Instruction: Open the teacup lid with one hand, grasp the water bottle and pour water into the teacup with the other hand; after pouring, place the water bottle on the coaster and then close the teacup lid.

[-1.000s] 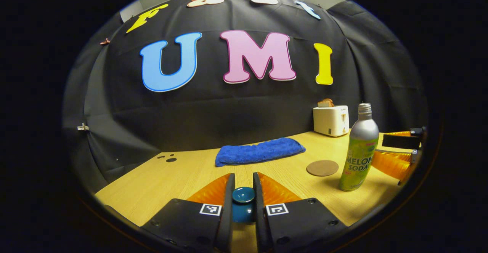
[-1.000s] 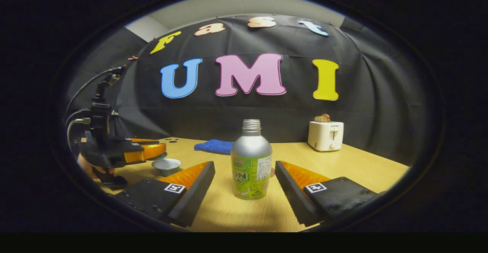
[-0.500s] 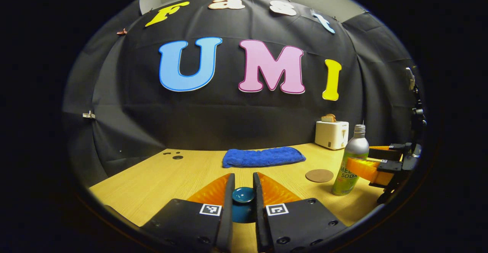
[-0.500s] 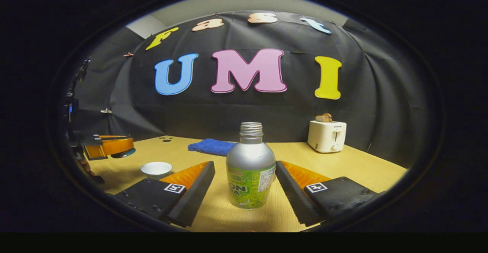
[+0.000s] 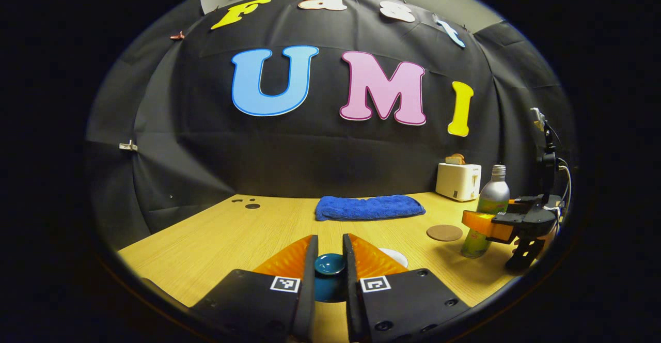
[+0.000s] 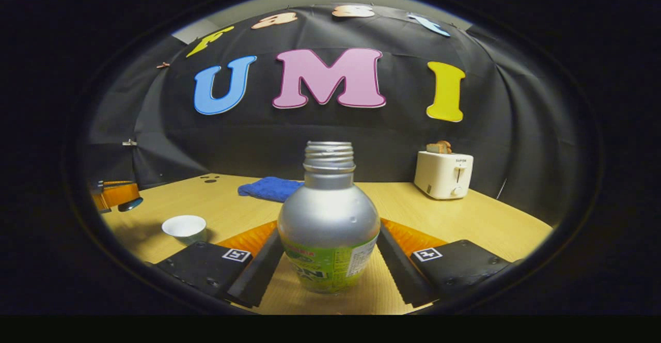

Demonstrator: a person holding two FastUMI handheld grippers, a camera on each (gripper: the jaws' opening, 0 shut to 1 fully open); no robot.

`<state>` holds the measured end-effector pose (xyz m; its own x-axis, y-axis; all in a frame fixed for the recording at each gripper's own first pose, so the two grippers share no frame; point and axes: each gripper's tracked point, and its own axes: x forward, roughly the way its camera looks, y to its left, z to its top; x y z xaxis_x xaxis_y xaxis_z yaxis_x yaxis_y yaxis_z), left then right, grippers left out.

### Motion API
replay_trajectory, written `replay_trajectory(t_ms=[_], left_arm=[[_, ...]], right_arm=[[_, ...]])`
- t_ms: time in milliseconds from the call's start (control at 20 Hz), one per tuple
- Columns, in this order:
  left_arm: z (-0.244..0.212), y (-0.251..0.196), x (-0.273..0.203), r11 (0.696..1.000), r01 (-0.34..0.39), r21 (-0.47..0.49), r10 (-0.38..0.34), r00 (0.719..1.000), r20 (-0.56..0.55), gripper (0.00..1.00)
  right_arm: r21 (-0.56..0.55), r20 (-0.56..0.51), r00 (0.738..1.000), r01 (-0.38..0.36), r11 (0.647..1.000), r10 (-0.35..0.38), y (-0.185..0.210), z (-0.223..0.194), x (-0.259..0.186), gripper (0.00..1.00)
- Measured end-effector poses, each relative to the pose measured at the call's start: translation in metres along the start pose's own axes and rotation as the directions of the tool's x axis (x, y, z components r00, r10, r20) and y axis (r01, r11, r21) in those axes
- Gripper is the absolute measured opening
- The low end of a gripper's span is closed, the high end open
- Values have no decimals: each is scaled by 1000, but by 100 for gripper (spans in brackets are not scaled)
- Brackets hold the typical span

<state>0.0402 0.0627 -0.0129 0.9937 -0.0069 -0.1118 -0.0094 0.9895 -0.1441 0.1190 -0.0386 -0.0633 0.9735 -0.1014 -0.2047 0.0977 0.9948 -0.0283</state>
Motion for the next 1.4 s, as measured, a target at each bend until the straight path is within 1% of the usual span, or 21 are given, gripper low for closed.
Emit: replay_trajectory(t_ms=[150,200,250,300,400,450,550,650,700,750,850,900,1000,1100,1200,1400], left_arm=[[-2,4,0,1000,1,-2,-1,1000,0,28],[-3,5,-1,1000,3,-5,-3,1000,-1,28],[-5,6,0,1000,5,-9,-5,1000,-2,28],[-5,7,0,1000,6,-13,-6,1000,-3,28],[-7,10,-1,1000,5,-18,-5,1000,-4,28],[-8,12,-1,1000,3,-20,-3,1000,-3,28],[-9,16,-2,1000,-1,-26,1,1000,-1,28],[-8,21,-4,999,-3,-35,3,1000,3,28],[-8,23,-5,999,-4,-38,4,1000,5,28],[-8,26,-6,999,-6,-40,6,1000,8,28],[-6,30,-9,999,-10,-46,11,1000,14,28],[-5,33,-10,999,-11,-51,12,1000,17,28],[-4,37,-14,998,-14,-60,16,1000,24,28],[-4,44,-17,998,-19,-66,21,999,26,28],[-5,51,-19,997,-23,-74,25,999,26,28],[-4,61,-21,994,-23,-107,27,999,28,28]], right_arm=[[-18,14,1000,14,1000,-13,-1,6,4,98],[-24,12,1000,13,1000,-13,0,6,4,95],[-28,3,1000,7,1000,-7,3,5,5,82],[-37,-5,1000,-3,999,3,6,6,6,86],[-69,-16,1000,-19,997,18,9,7,8,85],[-102,-23,1000,-22,994,20,10,8,9,83],[-205,-45,999,-38,978,30,14,10,10,81],[-298,-29,999,-50,953,43,20,22,11,81],[-350,-22,999,-53,935,48,22,28,13,80],[-406,-16,998,-59,912,57,24,34,15,80],[-490,-32,994,-107,865,105,39,38,20,80],[-527,-49,992,-121,841,112,41,37,22,80],[-607,-52,992,-119,785,111,45,39,28,80],[-698,-35,994,-101,709,107,52,44,33,80],[-782,-27,994,-88,617,108,58,46,38,81],[-894,-10,990,-71,442,139,79,46,49,80]])
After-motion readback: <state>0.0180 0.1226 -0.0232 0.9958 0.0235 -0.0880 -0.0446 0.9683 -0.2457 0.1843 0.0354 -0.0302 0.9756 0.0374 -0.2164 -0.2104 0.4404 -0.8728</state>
